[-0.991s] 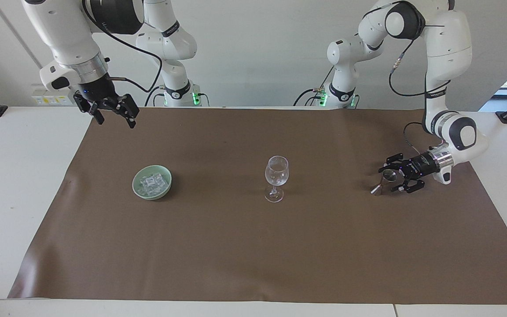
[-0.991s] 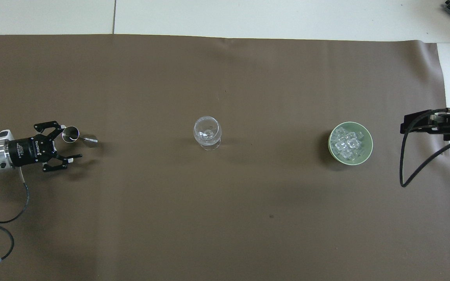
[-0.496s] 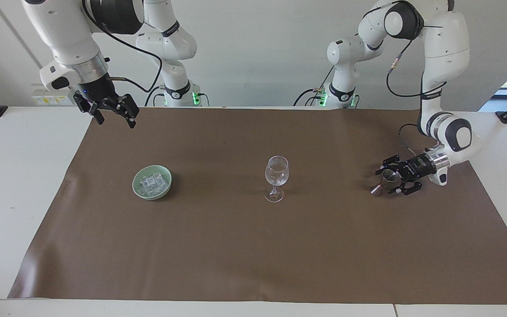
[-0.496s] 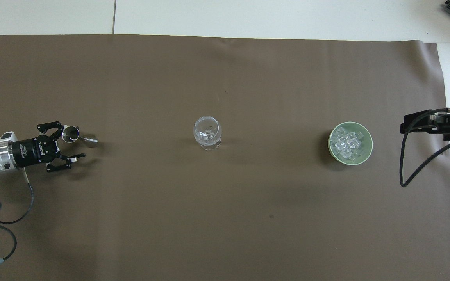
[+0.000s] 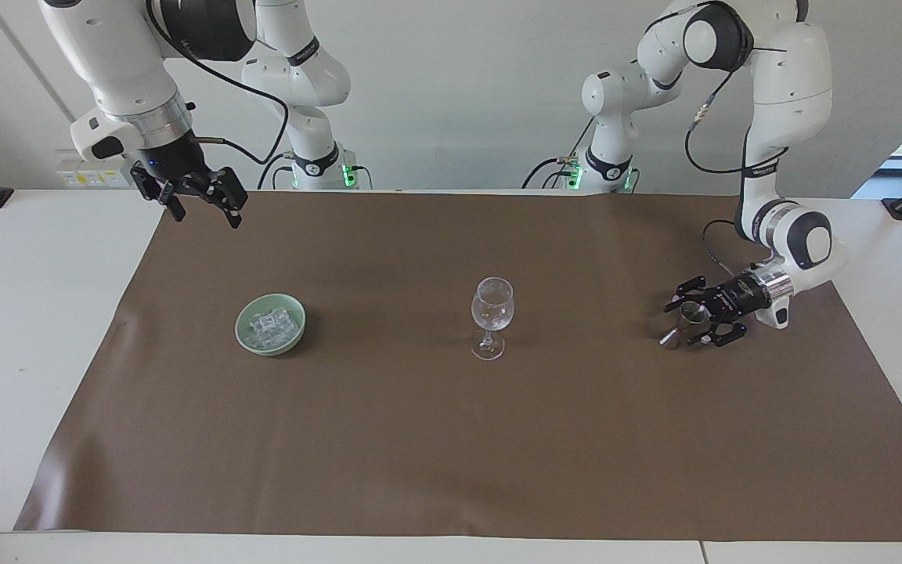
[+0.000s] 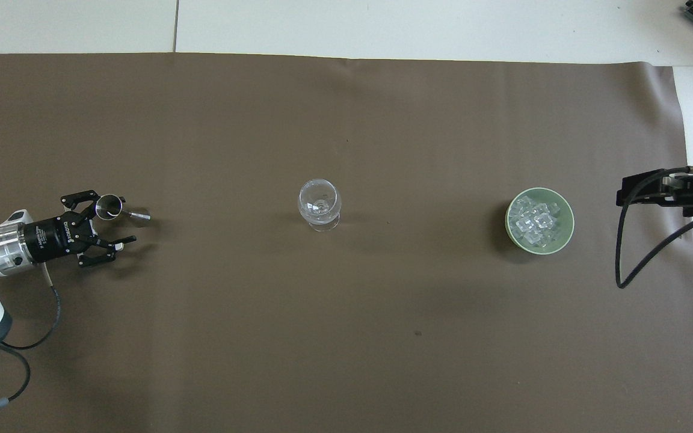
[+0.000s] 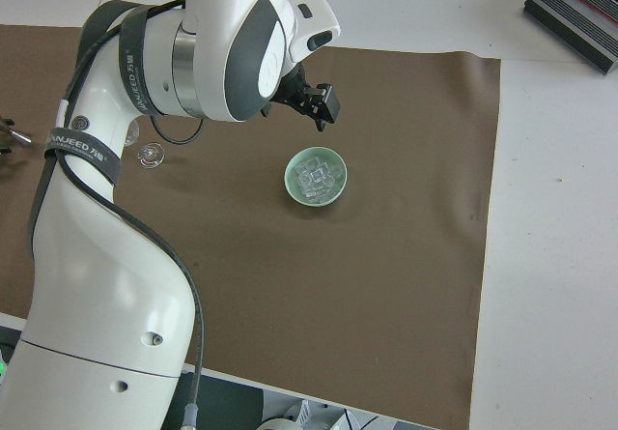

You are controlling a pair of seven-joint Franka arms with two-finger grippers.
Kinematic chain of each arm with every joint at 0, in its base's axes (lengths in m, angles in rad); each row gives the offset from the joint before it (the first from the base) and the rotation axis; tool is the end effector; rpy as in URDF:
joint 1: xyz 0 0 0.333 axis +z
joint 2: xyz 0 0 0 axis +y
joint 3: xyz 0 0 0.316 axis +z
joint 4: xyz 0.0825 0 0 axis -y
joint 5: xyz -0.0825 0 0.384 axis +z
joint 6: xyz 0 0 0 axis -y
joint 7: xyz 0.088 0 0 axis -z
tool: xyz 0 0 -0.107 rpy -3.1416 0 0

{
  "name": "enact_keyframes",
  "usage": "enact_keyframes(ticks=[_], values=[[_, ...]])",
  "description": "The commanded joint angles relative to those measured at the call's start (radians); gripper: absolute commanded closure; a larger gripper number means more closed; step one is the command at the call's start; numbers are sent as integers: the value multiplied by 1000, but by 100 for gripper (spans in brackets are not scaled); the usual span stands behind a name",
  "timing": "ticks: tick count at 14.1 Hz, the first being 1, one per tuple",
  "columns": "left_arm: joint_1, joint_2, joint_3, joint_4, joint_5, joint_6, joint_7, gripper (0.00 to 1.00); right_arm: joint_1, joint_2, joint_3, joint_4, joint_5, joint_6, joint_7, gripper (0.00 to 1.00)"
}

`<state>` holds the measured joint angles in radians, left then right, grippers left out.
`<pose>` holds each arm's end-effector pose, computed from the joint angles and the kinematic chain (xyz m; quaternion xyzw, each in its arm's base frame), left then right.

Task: Pour wine and add ice with both arms
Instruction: 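Close the left gripper around the silver jigger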

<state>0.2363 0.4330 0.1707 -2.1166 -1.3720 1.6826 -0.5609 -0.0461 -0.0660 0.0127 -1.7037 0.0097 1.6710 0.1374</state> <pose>0.5233 0.1225 0.2160 0.4866 0.6317 -0.3538 0.4889 0.5414 -0.0169 0.6064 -0.9962 0.0857 -0.0164 0.0053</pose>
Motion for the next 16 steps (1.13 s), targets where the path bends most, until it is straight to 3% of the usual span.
enact_keyframes(ticks=[1, 16], values=[[-14, -22, 6, -34, -36, 17, 15, 15, -9, -1, 4, 9, 10, -16, 13, 0], [-14, -25, 7, -31, -58, 6, 15, 32, -11, -1, 4, 9, 10, -16, 13, 0]])
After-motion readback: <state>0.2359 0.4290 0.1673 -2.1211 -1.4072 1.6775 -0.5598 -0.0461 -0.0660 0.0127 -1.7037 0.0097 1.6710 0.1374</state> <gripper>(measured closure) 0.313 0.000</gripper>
